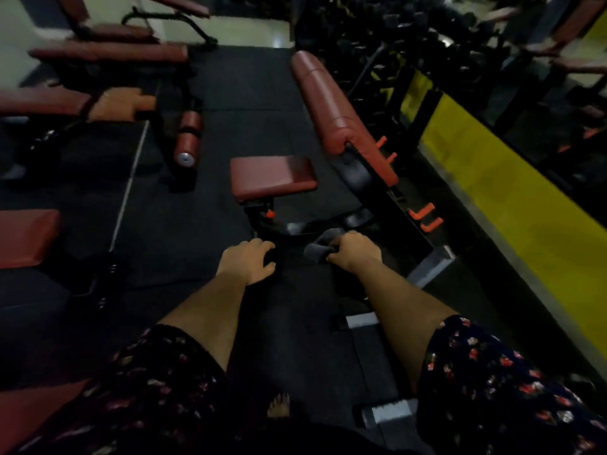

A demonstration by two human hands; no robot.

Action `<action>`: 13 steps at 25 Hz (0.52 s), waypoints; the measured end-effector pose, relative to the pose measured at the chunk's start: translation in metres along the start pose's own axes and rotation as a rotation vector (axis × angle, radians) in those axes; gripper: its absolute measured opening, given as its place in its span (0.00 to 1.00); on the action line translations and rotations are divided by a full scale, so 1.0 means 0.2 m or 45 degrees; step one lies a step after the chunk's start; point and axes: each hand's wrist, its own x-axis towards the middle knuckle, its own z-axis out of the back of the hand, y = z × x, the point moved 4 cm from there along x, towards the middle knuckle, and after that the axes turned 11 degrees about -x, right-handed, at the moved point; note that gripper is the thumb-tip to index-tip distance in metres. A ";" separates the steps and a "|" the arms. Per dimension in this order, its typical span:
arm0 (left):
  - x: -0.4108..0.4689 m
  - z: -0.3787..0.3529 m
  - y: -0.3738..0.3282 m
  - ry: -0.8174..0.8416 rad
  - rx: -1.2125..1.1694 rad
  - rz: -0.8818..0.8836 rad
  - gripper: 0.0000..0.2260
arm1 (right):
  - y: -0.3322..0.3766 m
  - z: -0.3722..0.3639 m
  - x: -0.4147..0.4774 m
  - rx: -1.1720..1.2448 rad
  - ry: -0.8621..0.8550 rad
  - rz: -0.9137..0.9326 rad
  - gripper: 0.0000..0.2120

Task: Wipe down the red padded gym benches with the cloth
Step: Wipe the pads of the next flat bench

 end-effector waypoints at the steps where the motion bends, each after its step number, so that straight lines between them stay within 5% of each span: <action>1: 0.05 0.05 0.08 -0.029 0.002 0.042 0.24 | 0.06 0.03 0.10 0.008 0.002 0.027 0.18; 13: 0.44 0.43 0.99 -0.117 0.013 0.626 0.26 | 1.09 0.33 1.16 -0.233 0.033 0.720 0.18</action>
